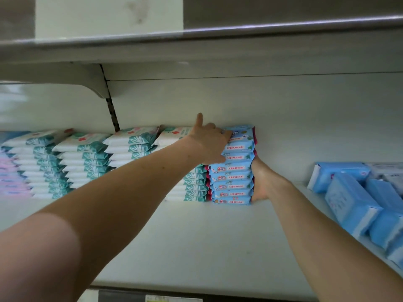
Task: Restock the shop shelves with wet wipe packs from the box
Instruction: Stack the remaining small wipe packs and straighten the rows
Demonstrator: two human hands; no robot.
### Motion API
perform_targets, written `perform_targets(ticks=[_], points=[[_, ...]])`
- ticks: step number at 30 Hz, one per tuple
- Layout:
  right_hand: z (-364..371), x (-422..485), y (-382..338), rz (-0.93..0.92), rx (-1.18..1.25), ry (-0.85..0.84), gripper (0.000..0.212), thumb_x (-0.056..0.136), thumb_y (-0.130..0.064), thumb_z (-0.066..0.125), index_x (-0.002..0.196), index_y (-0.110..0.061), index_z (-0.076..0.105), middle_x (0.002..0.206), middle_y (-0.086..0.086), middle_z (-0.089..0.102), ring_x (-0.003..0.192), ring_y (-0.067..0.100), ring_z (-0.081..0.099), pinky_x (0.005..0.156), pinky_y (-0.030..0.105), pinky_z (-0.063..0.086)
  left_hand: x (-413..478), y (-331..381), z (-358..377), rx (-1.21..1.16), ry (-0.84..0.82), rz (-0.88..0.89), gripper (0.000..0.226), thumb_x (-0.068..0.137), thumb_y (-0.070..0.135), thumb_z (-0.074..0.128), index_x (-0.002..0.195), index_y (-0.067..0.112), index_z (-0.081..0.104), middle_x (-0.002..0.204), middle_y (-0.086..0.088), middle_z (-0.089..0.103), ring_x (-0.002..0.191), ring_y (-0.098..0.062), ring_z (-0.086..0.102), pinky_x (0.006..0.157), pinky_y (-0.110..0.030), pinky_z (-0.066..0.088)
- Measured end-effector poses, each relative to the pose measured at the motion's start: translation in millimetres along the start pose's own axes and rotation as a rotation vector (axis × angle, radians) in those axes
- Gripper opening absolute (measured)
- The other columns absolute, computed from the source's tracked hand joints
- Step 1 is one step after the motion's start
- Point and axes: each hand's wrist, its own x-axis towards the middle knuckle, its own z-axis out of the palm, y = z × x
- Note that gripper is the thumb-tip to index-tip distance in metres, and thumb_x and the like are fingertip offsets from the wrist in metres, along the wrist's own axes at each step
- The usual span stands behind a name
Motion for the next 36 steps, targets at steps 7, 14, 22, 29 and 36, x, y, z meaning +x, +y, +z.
perform_targets(ticks=[7,14,22,29,36], points=[[-15,2,-1,-0.065,0.075,0.085,0.069,0.095,-0.062,0.027,0.105,-0.005,0.063,0.101,0.019,0.068,0.094,0.036,0.063,0.076,0.049,0.050,-4,1,3,-0.047,-0.034,-0.039,0.072,0.095,0.048,0.046,0.152,0.019,0.012,0.150,-0.005,0.035,0.137,-0.028,0.033,0.110,-0.066,0.013],[-12,11,-2,-0.021,0.008,0.060,0.072,0.086,-0.073,0.032,0.116,-0.018,0.068,0.119,0.017,0.066,0.104,0.036,0.065,0.088,0.053,0.051,-9,-5,1,-0.202,-0.081,-0.050,0.076,0.096,0.045,0.047,0.154,0.021,0.003,0.158,-0.001,0.016,0.145,-0.023,0.017,0.111,-0.061,0.021],[4,-14,-15,-0.053,-0.208,-0.001,0.066,0.094,-0.060,0.038,0.070,-0.010,0.074,0.084,0.014,0.073,0.066,0.025,0.069,0.055,0.031,0.054,-4,-11,0,-0.201,-0.143,-0.052,0.074,0.099,0.045,0.040,0.154,0.022,-0.003,0.161,0.001,0.010,0.147,-0.022,0.011,0.114,-0.058,0.019],[-4,-50,-51,-0.787,-0.493,0.244,0.015,0.091,-0.031,0.060,0.103,-0.023,0.065,0.098,-0.011,0.063,0.088,0.003,0.058,0.076,0.016,0.044,3,-21,1,-0.271,-0.120,-0.059,0.062,0.090,0.050,0.051,0.143,0.023,0.034,0.142,-0.002,0.045,0.131,-0.026,0.040,0.104,-0.050,0.037],[-1,-30,-56,-0.922,-0.996,0.282,0.011,0.082,-0.017,0.070,0.091,-0.024,0.068,0.105,-0.003,0.057,0.094,0.013,0.053,0.068,0.016,0.040,1,-28,-2,-0.317,-0.035,-0.048,0.040,0.090,0.042,0.056,0.121,0.017,0.060,0.107,-0.005,0.063,0.096,-0.026,0.059,0.078,-0.034,0.048]])
